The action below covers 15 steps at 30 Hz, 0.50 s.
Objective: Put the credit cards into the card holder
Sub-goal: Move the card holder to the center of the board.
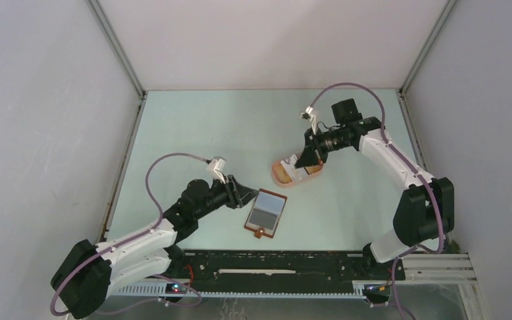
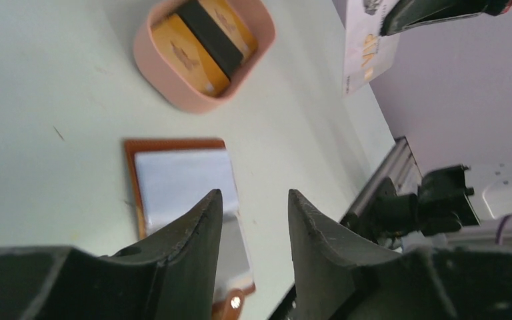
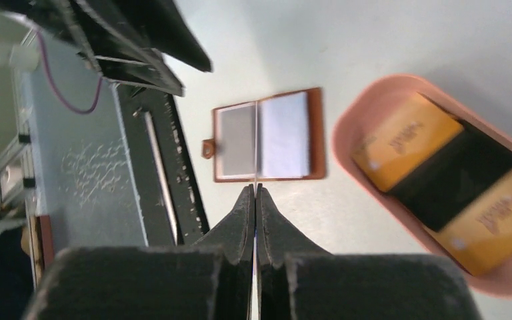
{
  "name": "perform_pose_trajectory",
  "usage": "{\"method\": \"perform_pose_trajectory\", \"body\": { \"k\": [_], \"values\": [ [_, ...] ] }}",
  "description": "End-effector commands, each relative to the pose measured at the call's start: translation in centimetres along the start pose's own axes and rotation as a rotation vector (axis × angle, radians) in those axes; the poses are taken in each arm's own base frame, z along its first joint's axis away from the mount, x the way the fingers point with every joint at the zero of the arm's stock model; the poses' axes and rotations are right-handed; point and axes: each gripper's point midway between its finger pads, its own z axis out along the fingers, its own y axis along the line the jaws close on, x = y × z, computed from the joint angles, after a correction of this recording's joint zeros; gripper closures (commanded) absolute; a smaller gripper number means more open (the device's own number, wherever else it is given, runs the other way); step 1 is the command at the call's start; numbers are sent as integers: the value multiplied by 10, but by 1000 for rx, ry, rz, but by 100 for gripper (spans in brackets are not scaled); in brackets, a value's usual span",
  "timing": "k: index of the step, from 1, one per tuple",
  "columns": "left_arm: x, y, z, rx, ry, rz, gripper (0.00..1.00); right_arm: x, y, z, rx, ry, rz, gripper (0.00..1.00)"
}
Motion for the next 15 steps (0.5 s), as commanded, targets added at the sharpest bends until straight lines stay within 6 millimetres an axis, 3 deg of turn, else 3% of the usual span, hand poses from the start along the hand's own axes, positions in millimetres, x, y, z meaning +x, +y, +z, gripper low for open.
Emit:
{"method": "perform_pose_trajectory", "body": {
  "k": [1, 3, 6, 11, 15],
  "values": [
    [33, -3, -11, -9, 79, -112, 54, 18, 42, 20, -163, 25, -100, 100],
    [51, -1, -17, -36, 130, -150, 58, 30, 49, 33, -204, 58, -92, 100],
    [80, 2, -28, -70, 213, -218, 72, 42, 54, 50, -240, 110, -67, 100],
    [115, 5, -48, -115, 295, -305, 96, 49, 56, 61, -249, 146, -54, 100],
    [126, 12, -52, -164, 330, -336, 100, 52, 50, 66, -232, 157, -26, 100]
  ]
}}
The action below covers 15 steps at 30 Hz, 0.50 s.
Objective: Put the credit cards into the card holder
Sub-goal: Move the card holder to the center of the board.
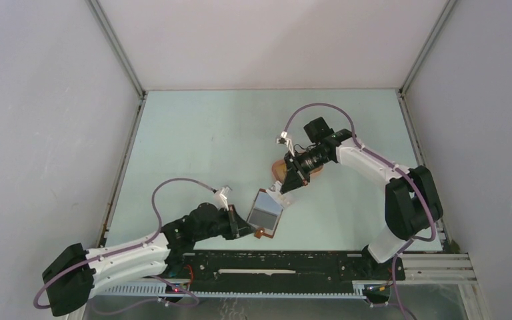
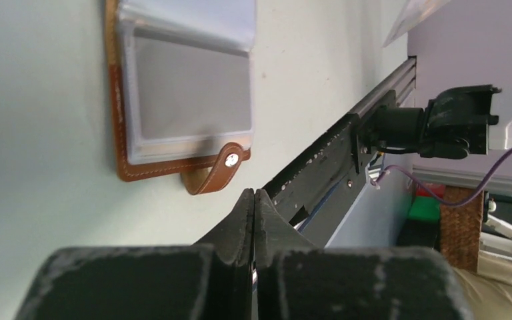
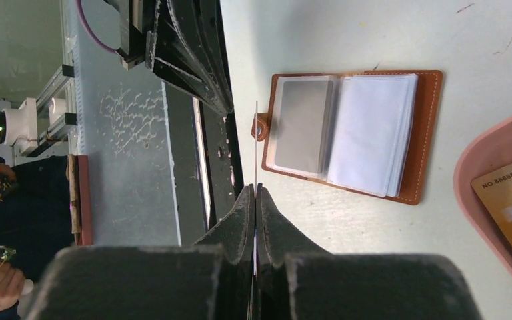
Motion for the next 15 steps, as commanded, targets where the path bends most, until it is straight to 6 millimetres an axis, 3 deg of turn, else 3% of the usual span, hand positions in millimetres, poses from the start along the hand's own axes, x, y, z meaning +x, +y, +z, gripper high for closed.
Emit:
{"method": "perform_pose_trajectory", "body": {
  "k": [1, 10, 15],
  "values": [
    [8, 20, 1, -100, 15, -91, 100, -6, -8, 4, 20, -19, 7, 100],
    [19, 49, 18, -271, 81, -97, 100, 15, -18, 32, 6, 44, 63, 100],
    [16, 62, 24, -339, 67, -92, 100, 28, -46, 37, 130, 104, 36, 100]
  ]
}}
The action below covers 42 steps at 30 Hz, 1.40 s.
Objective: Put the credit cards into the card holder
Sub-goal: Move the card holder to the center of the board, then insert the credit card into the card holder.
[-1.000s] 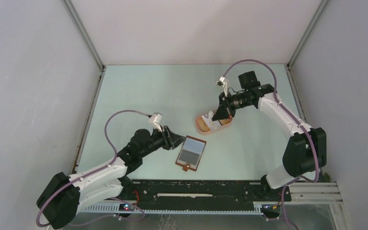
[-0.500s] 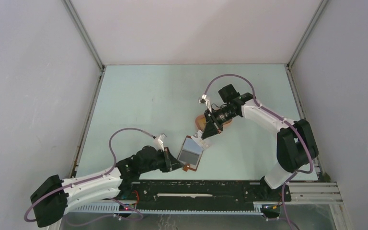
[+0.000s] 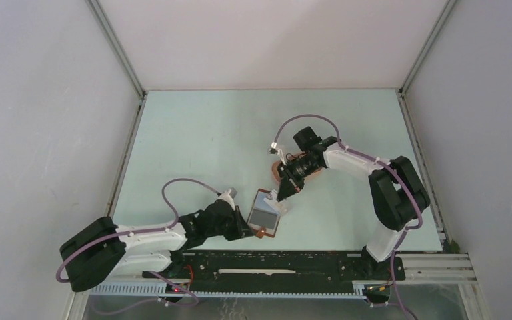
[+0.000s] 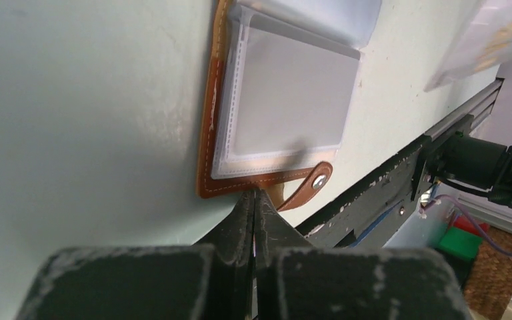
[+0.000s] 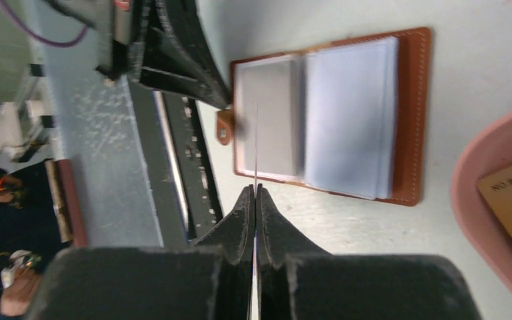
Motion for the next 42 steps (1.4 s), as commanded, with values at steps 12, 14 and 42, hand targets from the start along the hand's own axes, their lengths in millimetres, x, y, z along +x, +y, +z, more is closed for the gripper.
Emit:
{"method": "perform_pose_trajectory", "body": {
  "k": [12, 14, 42],
  "values": [
    [-68, 43, 22, -250, -94, 38, 100, -13, -98, -31, 497, -9, 3, 100],
    [-78, 44, 26, -261, -92, 55, 100, -14, -108, -41, 548, -23, 24, 100],
    [-134, -41, -13, 160, -363, 162, 53, -56, -69, -28, 40, -247, 171, 100]
  ]
}}
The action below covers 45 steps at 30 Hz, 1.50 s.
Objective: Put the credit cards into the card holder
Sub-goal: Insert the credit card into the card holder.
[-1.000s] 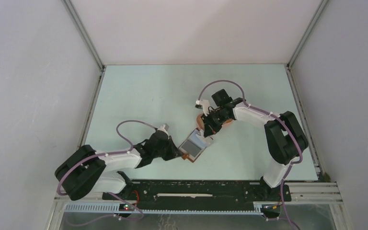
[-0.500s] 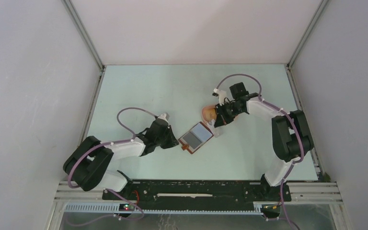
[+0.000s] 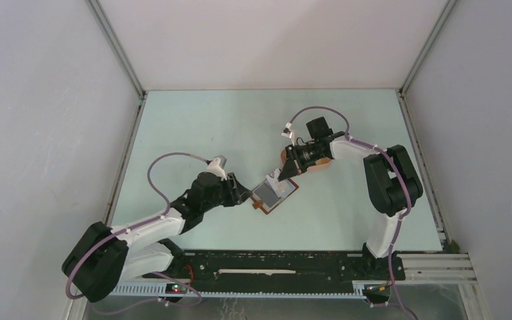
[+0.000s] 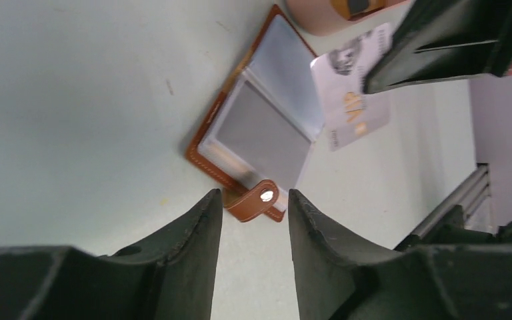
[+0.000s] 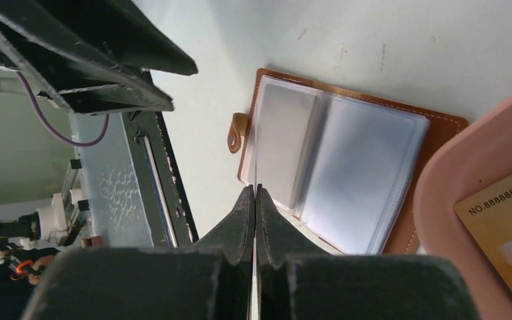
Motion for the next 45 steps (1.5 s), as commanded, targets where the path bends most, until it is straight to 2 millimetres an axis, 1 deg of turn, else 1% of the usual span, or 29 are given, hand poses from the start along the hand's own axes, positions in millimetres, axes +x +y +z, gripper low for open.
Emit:
{"method": "perform_pose_trajectory", "body": {
  "k": [1, 9, 17, 22, 31, 37, 40, 45],
  "values": [
    [-4, -21, 4, 139, -42, -63, 53, -15, -3, 0, -26, -35, 12, 100],
    [-7, -34, 17, 204, -44, -110, 56, -9, -18, 6, -1, -16, 50, 100],
    [1, -29, 27, 198, -17, -129, 63, -4, -32, 9, 57, -1, 60, 100],
    [6, -25, 34, 185, 7, -129, 64, -1, -37, 12, 72, 16, 72, 100],
    [21, -13, 42, 152, 57, -137, 67, 4, -33, 17, 21, 38, 107, 100],
    [28, -6, 45, 121, 81, -138, 69, 8, -34, 19, 22, 48, 133, 100],
    [30, -1, 45, 97, 87, -129, 70, 2, -34, 13, 44, 30, 117, 100],
    [31, 5, 44, 62, 93, -109, 70, -12, -27, 1, 64, -9, 71, 100]
  ]
}}
